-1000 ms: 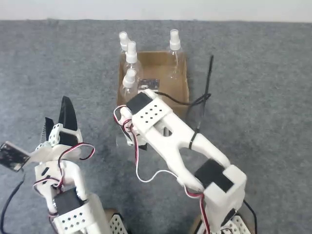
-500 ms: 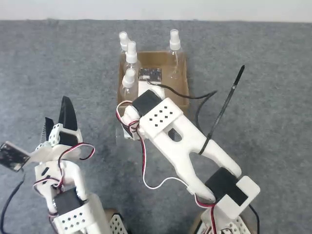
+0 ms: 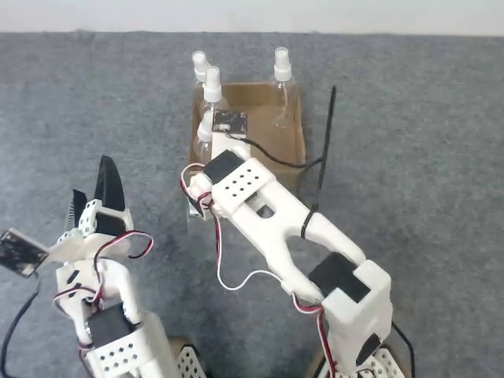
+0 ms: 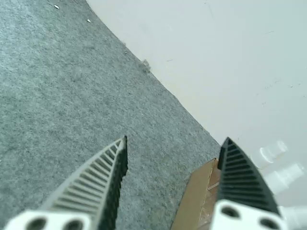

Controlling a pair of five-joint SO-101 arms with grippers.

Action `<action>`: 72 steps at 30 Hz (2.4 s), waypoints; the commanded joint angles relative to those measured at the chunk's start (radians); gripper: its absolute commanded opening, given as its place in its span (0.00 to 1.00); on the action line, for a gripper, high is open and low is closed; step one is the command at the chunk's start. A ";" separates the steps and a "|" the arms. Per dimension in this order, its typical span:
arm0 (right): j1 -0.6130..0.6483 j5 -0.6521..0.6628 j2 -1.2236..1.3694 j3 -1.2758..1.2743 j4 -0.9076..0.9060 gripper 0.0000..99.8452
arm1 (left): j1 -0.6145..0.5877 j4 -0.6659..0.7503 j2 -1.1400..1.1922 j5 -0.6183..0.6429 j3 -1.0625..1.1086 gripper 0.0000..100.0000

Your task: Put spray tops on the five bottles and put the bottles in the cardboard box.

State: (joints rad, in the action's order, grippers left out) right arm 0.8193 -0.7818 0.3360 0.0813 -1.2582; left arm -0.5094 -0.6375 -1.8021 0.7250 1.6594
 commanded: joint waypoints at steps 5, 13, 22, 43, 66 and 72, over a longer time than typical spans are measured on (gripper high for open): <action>-0.045 -0.087 0.045 0.009 0.102 0.29 | -0.002 0.034 -0.017 0.005 -0.035 0.29; -0.045 -0.089 0.131 0.006 0.067 0.29 | -0.002 0.034 -0.017 0.005 -0.035 0.29; -0.042 -0.083 0.131 0.011 -0.085 0.29 | 0.000 0.034 -0.017 0.005 -0.035 0.29; -0.045 0.120 -0.010 0.011 -0.367 0.29 | 0.000 0.034 -0.017 0.003 -0.035 0.29; -0.024 0.226 0.157 0.009 -0.378 0.29 | 0.000 0.034 -0.017 0.003 -0.035 0.29; 0.050 0.226 0.159 0.011 -0.461 0.29 | 0.000 0.034 -0.017 0.003 -0.035 0.29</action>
State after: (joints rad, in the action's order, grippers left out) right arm 0.8378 -0.5685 0.5155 0.0798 -1.6771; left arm -0.5094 -0.6375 -1.8021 0.7250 1.6594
